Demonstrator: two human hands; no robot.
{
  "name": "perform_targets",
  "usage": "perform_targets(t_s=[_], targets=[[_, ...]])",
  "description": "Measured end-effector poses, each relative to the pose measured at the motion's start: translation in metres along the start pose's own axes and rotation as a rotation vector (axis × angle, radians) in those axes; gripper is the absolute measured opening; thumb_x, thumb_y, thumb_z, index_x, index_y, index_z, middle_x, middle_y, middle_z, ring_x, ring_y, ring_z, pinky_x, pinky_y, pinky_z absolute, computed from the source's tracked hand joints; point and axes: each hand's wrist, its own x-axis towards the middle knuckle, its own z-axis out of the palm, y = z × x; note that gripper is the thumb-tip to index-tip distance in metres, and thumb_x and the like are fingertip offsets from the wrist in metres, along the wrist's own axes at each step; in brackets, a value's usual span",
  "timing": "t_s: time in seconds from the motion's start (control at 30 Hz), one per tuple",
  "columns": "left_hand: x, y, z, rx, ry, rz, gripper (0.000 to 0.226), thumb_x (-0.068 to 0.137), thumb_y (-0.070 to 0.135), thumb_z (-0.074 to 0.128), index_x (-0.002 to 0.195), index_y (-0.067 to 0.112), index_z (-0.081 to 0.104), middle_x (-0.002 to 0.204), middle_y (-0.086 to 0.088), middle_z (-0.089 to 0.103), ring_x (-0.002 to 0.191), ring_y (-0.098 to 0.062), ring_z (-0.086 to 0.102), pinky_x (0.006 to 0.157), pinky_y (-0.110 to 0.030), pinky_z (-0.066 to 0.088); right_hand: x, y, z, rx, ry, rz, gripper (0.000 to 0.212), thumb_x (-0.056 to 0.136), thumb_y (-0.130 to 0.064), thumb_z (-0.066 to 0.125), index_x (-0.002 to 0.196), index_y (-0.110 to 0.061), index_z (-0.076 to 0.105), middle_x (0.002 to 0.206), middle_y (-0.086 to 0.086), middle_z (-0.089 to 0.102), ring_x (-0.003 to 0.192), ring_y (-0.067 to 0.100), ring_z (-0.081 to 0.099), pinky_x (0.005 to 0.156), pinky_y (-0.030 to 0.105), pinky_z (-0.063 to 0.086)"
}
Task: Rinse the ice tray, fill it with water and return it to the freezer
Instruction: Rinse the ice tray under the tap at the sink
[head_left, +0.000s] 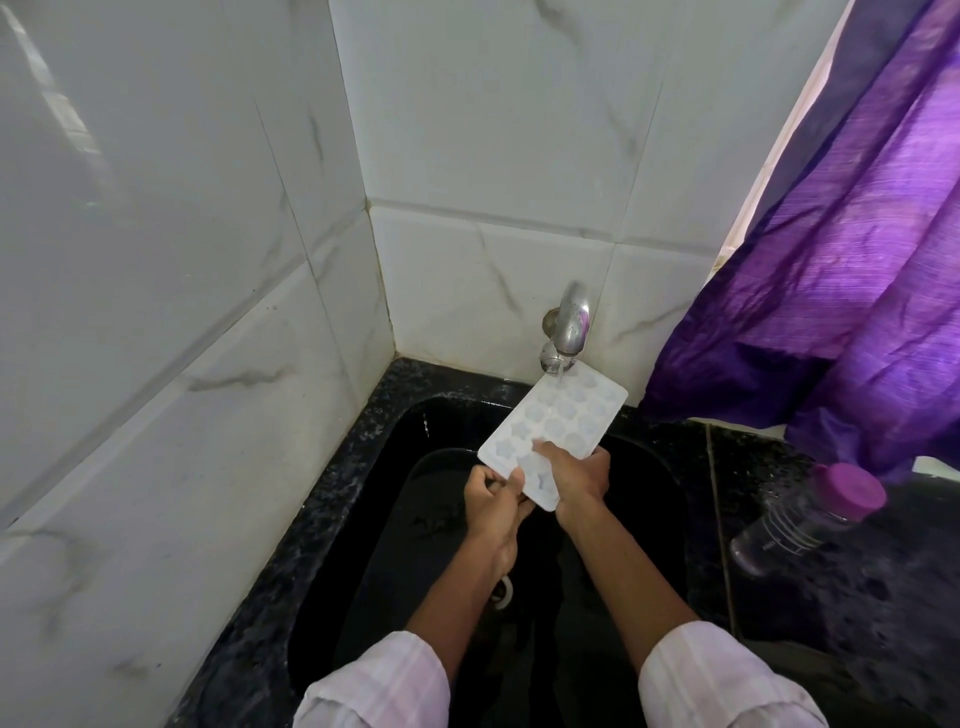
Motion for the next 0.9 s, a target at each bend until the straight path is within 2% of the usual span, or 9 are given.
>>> perform_targets(t_s=[0.07, 0.17, 0.3, 0.4, 0.5, 0.63, 0.7, 0.8, 0.9], targets=[[0.000, 0.000, -0.001, 0.016, -0.010, 0.011, 0.014, 0.100, 0.002, 0.055, 0.112, -0.002, 0.050, 0.112, -0.017, 0.071, 0.102, -0.030, 0.072, 0.084, -0.042, 0.061, -0.001, -0.001, 0.000, 0.010, 0.001, 0.003, 0.066, 0.065, -0.014, 0.090, 0.121, -0.010, 0.057, 0.112, 0.006, 0.068, 0.094, 0.024, 0.069, 0.077, 0.042, 0.062], [-0.001, -0.001, -0.003, 0.051, -0.021, 0.024, 0.013, 0.099, 0.002, 0.056, 0.111, 0.000, 0.051, 0.112, -0.017, 0.072, 0.102, -0.029, 0.072, 0.089, -0.047, 0.059, -0.003, -0.004, 0.000, 0.015, -0.003, 0.031, 0.067, 0.068, -0.011, 0.088, 0.126, -0.008, 0.054, 0.118, 0.008, 0.066, 0.097, 0.025, 0.067, 0.068, 0.034, 0.058], [-0.004, -0.005, -0.005, 0.076, -0.024, 0.040, 0.015, 0.098, 0.001, 0.056, 0.113, 0.007, 0.056, 0.111, -0.012, 0.074, 0.102, -0.026, 0.073, 0.089, -0.047, 0.060, -0.007, -0.009, 0.000, -0.048, 0.003, 0.090, 0.074, 0.073, -0.009, 0.085, 0.131, -0.005, 0.038, 0.121, 0.012, 0.058, 0.098, 0.027, 0.061, 0.078, 0.041, 0.058], [-0.006, -0.008, -0.005, 0.087, -0.025, 0.045, 0.018, 0.099, 0.002, 0.056, 0.115, 0.010, 0.057, 0.110, -0.010, 0.075, 0.101, -0.024, 0.073, 0.088, -0.046, 0.060, -0.009, -0.011, -0.001, -0.079, 0.001, 0.106, 0.072, 0.077, -0.008, 0.081, 0.133, -0.006, 0.034, 0.124, 0.014, 0.056, 0.096, 0.027, 0.058, 0.062, 0.034, 0.052], [-0.011, -0.011, -0.005, 0.088, -0.028, 0.059, 0.020, 0.099, 0.003, 0.056, 0.116, 0.013, 0.057, 0.109, -0.007, 0.075, 0.101, -0.024, 0.074, 0.087, -0.044, 0.061, -0.012, -0.012, -0.001, -0.096, 0.012, 0.120, 0.070, 0.078, -0.009, 0.078, 0.132, -0.006, 0.034, 0.125, 0.015, 0.056, 0.094, 0.027, 0.057, 0.064, 0.033, 0.050], [-0.012, -0.011, -0.005, 0.095, -0.008, 0.080, 0.016, 0.099, 0.002, 0.056, 0.113, 0.009, 0.056, 0.108, -0.009, 0.075, 0.099, -0.023, 0.074, 0.083, -0.040, 0.062, -0.018, -0.011, 0.000, -0.096, 0.034, 0.111, 0.069, 0.079, -0.011, 0.077, 0.133, -0.006, 0.035, 0.124, 0.014, 0.055, 0.096, 0.028, 0.058, 0.053, 0.028, 0.044], [-0.011, -0.009, -0.006, 0.095, -0.003, 0.084, 0.016, 0.098, 0.002, 0.056, 0.113, 0.009, 0.056, 0.109, -0.008, 0.075, 0.098, -0.022, 0.074, 0.084, -0.041, 0.062, -0.019, -0.010, 0.002, -0.093, 0.035, 0.092, 0.071, 0.078, -0.012, 0.080, 0.133, -0.006, 0.035, 0.127, 0.015, 0.056, 0.104, 0.030, 0.060, 0.059, 0.030, 0.050], [-0.011, -0.006, -0.008, 0.086, -0.001, 0.087, 0.017, 0.098, 0.001, 0.057, 0.113, 0.009, 0.056, 0.109, -0.008, 0.075, 0.100, -0.023, 0.074, 0.085, -0.043, 0.061, -0.018, -0.008, 0.003, -0.098, 0.024, 0.069, 0.075, 0.075, -0.013, 0.084, 0.133, -0.006, 0.036, 0.129, 0.015, 0.057, 0.109, 0.031, 0.061, 0.081, 0.041, 0.056], [-0.011, -0.004, -0.010, 0.082, -0.006, 0.093, 0.019, 0.098, 0.001, 0.057, 0.115, 0.009, 0.057, 0.111, -0.008, 0.074, 0.102, -0.023, 0.073, 0.086, -0.043, 0.061, -0.018, -0.007, 0.004, -0.064, -0.002, 0.062, 0.074, 0.074, -0.011, 0.085, 0.131, -0.007, 0.037, 0.127, 0.014, 0.057, 0.102, 0.028, 0.061, 0.085, 0.044, 0.057]])
